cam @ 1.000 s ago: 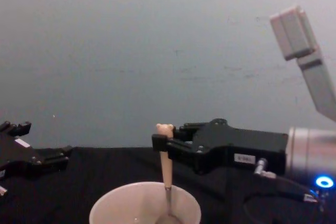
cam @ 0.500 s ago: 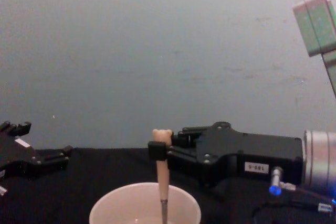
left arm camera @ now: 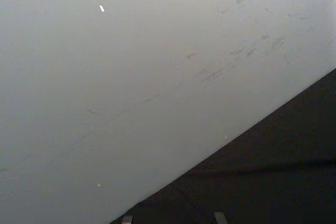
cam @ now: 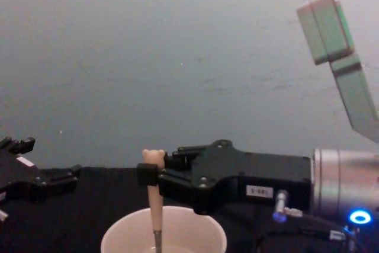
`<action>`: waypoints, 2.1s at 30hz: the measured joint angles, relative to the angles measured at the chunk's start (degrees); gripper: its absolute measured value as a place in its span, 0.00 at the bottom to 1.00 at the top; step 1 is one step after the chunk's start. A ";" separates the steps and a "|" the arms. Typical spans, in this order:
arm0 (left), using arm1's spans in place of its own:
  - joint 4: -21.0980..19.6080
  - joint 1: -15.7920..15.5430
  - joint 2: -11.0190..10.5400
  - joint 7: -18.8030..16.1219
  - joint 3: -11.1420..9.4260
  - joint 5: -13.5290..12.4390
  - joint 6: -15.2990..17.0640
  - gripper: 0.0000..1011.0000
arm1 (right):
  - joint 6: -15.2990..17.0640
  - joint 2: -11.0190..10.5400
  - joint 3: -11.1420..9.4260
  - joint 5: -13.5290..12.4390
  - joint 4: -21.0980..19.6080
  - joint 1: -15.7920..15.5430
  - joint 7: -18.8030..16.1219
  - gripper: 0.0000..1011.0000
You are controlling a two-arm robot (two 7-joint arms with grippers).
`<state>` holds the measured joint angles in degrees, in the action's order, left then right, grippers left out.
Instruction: Pick up the stirring spoon with one hand, stir inside the cup, then place it back in its original position.
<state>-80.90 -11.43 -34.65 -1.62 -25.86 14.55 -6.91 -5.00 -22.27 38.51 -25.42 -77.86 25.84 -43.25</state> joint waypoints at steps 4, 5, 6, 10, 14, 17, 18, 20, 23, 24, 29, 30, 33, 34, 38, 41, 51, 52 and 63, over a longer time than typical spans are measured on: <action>0.00 0.00 0.00 0.00 0.00 0.00 0.00 0.99 | -0.05 1.08 0.40 0.22 1.29 1.12 0.04 0.21; 0.00 0.00 0.00 0.00 0.00 0.00 0.00 0.99 | -0.06 1.28 0.46 0.31 1.59 1.34 0.10 0.21; 0.00 0.00 0.00 0.00 0.00 0.00 0.00 0.99 | -0.06 1.72 0.58 0.46 2.19 1.78 0.27 0.21; 0.00 0.00 0.00 0.00 0.00 0.00 0.00 0.99 | 0.23 2.72 0.90 1.05 3.57 2.84 0.91 0.21; 0.00 0.00 0.00 0.00 0.00 0.00 0.00 0.99 | 0.69 3.92 1.15 2.04 5.48 4.00 1.93 0.21; 0.00 0.00 0.00 0.00 0.00 0.00 0.00 0.99 | 0.76 4.46 1.15 2.43 6.61 4.52 2.46 0.21; 0.00 0.00 0.00 0.00 0.00 0.00 0.00 0.99 | 0.81 4.76 1.10 2.69 7.27 4.81 2.76 0.21; 0.00 0.00 0.00 0.00 0.00 0.00 0.00 0.99 | 0.86 5.02 0.95 2.90 7.84 5.11 3.09 0.21; 0.00 0.00 0.00 0.00 0.00 0.00 0.00 0.99 | 0.97 5.39 0.39 3.25 8.89 5.60 3.72 0.21; 0.00 0.00 0.00 0.00 0.00 0.00 0.00 0.99 | 0.97 5.39 0.39 3.25 8.89 5.60 3.72 0.21; 0.00 0.00 0.00 0.00 0.00 0.00 0.00 0.99 | 1.05 5.18 -0.61 3.66 9.31 5.82 4.39 0.21; 0.00 0.00 0.00 0.00 0.00 0.00 0.00 0.99 | 1.07 5.08 -0.73 3.70 9.28 5.82 4.44 0.21; 0.00 0.00 0.00 0.00 0.00 0.00 0.00 0.99 | 1.14 4.53 -1.20 3.82 8.79 5.56 4.54 0.21; 0.00 0.00 0.00 0.00 0.00 0.00 0.00 0.99 | 1.21 4.09 -1.47 3.84 8.24 5.21 4.59 0.21; 0.00 0.00 0.00 0.00 0.00 0.00 0.00 0.99 | 1.37 2.92 -2.05 3.83 6.63 4.15 4.60 0.21; 0.00 0.00 0.00 0.00 0.00 0.00 0.00 0.99 | 1.42 1.86 -2.56 3.62 5.06 3.13 4.59 0.21; 0.00 0.00 0.00 0.00 0.00 0.00 0.00 0.99 | 1.63 -1.66 -3.62 2.10 -0.29 -0.47 3.64 0.21; 0.00 0.00 0.00 0.00 0.00 0.00 0.00 0.99 | 1.65 -1.85 -3.62 2.00 -0.62 -0.69 3.52 0.21; 0.00 0.00 0.00 0.00 0.00 0.00 0.00 0.99 | 1.63 -2.90 -2.04 1.21 -3.60 -1.92 1.44 0.21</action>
<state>-80.90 -11.43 -34.65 -1.62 -25.86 14.55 -6.91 -3.36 -25.17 36.47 -24.21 -81.46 23.92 -41.81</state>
